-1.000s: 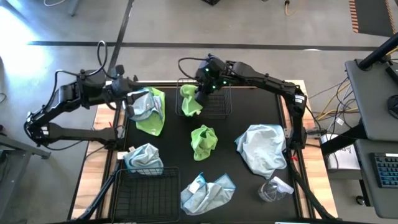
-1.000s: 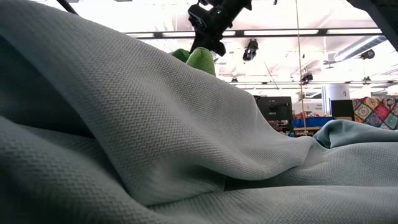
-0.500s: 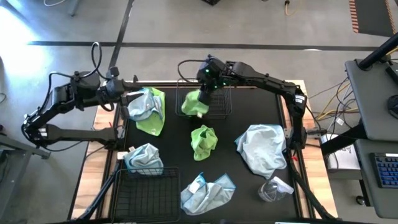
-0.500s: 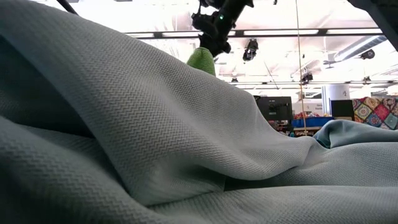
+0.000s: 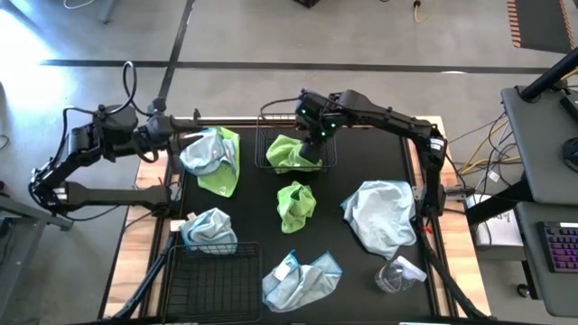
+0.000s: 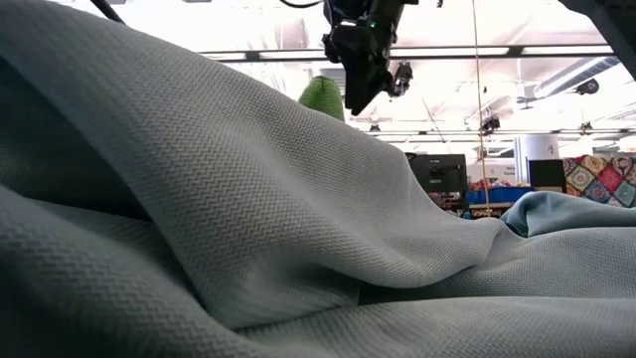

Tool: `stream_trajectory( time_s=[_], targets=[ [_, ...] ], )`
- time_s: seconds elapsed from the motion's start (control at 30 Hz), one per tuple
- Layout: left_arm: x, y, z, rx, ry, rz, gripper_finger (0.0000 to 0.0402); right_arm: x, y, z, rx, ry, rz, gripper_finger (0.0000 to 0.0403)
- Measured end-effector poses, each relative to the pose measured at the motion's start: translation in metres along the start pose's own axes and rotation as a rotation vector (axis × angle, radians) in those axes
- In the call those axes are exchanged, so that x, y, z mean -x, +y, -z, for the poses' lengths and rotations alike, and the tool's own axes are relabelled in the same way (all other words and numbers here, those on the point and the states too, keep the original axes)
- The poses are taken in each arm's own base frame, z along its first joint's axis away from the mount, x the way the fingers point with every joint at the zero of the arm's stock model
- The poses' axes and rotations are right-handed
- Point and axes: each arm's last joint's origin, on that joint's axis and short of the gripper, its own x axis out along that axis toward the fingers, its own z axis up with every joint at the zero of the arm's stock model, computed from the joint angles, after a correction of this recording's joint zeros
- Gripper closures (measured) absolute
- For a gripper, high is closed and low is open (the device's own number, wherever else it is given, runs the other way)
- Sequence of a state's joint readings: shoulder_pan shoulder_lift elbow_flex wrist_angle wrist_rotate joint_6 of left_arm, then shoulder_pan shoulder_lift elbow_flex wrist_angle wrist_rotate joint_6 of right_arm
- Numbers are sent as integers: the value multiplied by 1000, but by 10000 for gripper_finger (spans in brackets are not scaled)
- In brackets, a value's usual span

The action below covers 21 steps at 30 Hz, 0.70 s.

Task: Sort microfiber towel by color & place in baskets
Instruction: Put the green microfiber towel into the top black wire basket

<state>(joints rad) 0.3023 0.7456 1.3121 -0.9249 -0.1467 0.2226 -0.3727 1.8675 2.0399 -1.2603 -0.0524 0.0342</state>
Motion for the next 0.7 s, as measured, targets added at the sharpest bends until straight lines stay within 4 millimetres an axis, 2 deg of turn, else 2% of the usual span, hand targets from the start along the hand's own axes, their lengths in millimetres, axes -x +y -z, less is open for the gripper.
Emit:
stream_trajectory(
  time_s=[0.33,0.7],
  targets=[
    [0,0,0,-44,-2,-1,306,-1,22,4,-22,30,-18,248],
    [5,1,1,-59,-12,-4,306,-1,76,12,0,45,-69,248]
  ],
)
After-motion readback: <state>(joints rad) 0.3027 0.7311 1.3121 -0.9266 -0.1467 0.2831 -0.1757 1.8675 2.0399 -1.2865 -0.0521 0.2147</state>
